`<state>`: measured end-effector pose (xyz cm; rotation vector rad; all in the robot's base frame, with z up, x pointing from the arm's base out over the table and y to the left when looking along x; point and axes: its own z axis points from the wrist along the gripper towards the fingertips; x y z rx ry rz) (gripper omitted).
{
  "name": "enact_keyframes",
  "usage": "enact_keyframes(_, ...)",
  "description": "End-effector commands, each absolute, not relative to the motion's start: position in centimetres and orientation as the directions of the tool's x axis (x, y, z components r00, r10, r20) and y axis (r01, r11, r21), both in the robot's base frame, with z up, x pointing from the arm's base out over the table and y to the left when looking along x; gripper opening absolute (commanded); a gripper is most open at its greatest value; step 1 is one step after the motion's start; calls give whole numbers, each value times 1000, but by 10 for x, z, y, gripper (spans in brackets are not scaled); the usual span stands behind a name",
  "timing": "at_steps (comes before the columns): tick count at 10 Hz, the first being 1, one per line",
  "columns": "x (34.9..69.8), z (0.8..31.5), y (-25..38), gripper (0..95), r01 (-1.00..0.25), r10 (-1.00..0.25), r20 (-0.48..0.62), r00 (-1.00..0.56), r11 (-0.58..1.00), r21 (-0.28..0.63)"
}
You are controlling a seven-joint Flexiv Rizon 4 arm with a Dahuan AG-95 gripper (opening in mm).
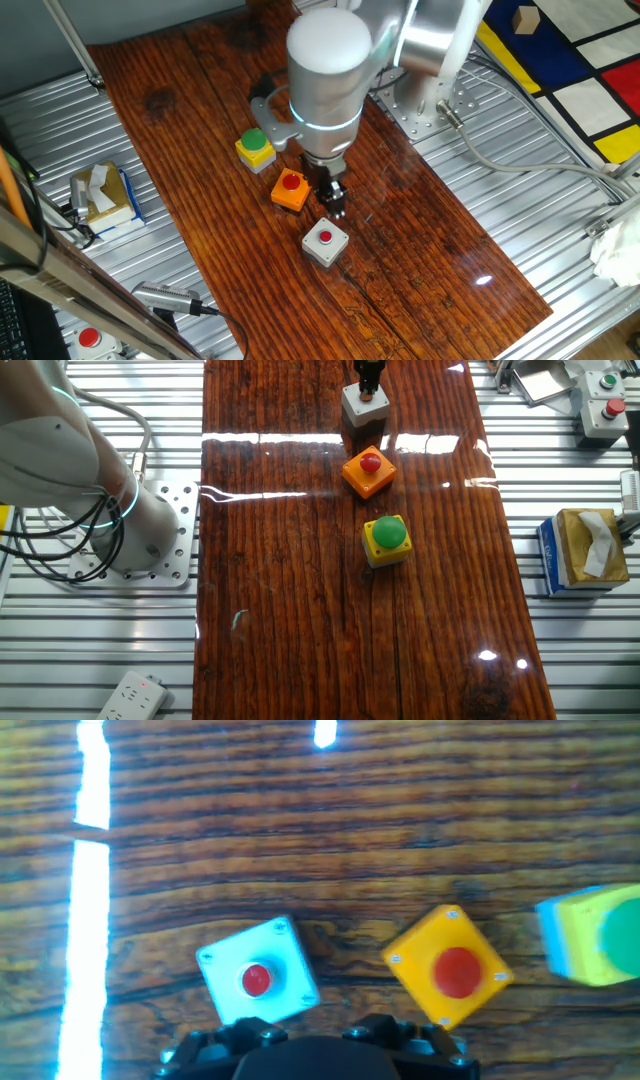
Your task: Press three buttons from left to right in sequence
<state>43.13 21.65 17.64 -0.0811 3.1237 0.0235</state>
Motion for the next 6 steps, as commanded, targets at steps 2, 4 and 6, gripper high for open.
enact_keyframes(2,429,178,216,570,-82,-82,-9,-997,997,13)
enact_keyframes(4,430,178,217,570,-101,-101,-5,-995,995,15)
enact_keyframes(6,429,178,217,570,-102,-102,-9,-995,995,21)
